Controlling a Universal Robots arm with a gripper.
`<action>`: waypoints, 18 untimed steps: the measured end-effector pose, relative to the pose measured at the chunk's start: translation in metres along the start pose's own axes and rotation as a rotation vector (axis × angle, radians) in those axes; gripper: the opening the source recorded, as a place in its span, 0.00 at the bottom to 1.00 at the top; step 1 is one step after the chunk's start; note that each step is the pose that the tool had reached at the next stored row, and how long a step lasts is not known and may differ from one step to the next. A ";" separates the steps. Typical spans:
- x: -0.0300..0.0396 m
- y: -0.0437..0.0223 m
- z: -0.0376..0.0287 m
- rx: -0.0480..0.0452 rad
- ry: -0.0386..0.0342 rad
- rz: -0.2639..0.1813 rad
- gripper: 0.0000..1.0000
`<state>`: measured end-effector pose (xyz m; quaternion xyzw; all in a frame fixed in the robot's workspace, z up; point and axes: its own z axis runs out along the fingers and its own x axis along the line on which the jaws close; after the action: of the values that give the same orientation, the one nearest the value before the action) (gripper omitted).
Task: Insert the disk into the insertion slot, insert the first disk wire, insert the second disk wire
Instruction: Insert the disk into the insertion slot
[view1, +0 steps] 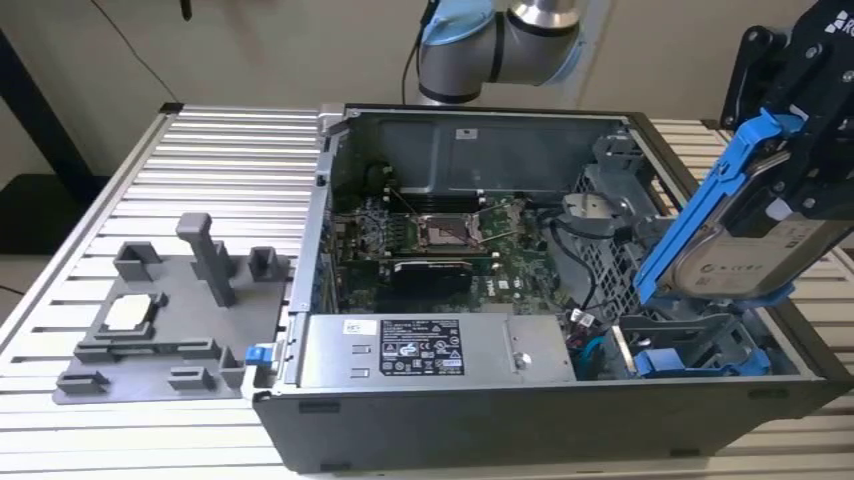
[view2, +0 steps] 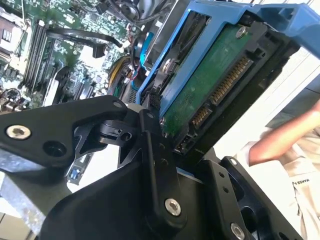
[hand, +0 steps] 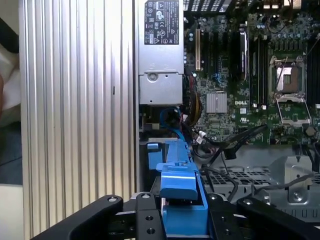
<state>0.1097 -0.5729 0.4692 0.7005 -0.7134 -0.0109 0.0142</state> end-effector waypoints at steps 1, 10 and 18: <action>0.0000 -0.0001 0.0009 0.0000 0.0000 0.000 0.33; -0.0001 -0.0019 0.0095 0.0000 0.0000 0.000 0.33; -0.0001 -0.0057 0.0196 0.0000 -0.0002 0.000 0.33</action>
<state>0.1147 -0.5730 0.4494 0.7005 -0.7134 -0.0110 0.0141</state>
